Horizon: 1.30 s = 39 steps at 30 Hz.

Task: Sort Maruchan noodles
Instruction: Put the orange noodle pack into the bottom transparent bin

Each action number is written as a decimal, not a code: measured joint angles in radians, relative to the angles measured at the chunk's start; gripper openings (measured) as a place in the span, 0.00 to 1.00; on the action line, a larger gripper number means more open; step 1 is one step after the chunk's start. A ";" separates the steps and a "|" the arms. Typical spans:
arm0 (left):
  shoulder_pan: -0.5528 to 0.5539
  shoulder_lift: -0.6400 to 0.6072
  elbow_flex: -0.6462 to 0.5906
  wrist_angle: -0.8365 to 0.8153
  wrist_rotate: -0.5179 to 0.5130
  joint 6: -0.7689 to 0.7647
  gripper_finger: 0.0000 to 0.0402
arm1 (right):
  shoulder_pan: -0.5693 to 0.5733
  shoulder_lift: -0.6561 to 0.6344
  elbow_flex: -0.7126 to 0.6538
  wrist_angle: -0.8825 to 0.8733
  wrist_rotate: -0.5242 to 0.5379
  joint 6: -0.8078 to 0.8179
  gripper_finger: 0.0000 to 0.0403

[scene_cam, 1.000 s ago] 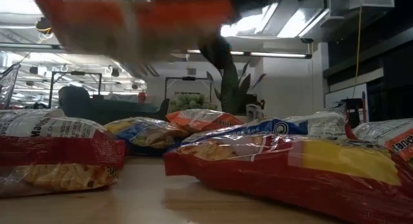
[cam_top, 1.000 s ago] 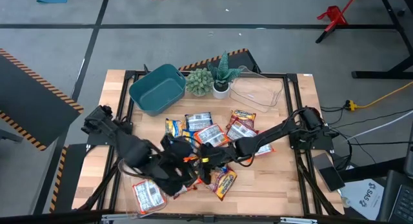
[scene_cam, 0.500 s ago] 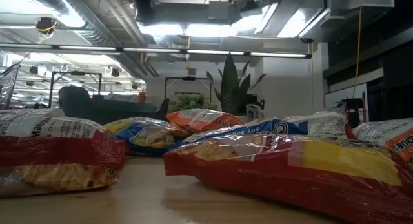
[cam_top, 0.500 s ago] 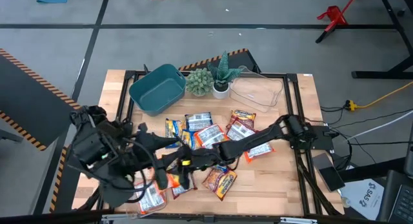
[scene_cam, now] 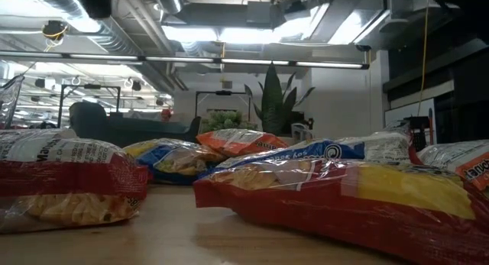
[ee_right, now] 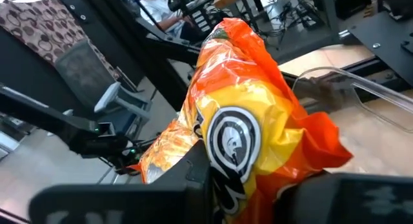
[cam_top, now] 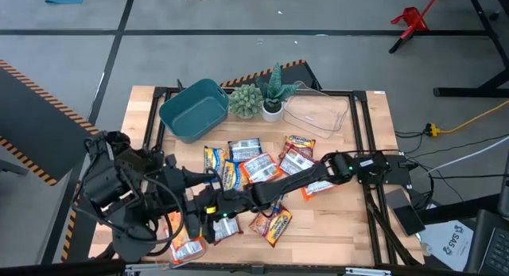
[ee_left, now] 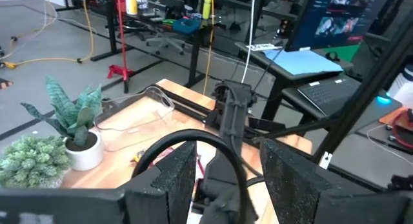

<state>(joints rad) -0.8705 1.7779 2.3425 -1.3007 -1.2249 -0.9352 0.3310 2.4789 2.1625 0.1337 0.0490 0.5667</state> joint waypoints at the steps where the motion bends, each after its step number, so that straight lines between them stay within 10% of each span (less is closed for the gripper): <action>1: 0.000 0.000 0.000 -0.003 0.002 0.000 0.41 | -0.002 0.015 0.017 0.000 0.000 0.000 0.17; 39: 0.002 -0.001 0.001 -0.022 -0.032 0.003 0.41 | -0.044 0.194 0.099 0.102 0.062 -0.239 0.19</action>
<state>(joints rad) -0.8688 1.7767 2.3432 -1.3228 -1.2565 -0.9325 0.2874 2.6732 2.2616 0.2355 0.1111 0.3281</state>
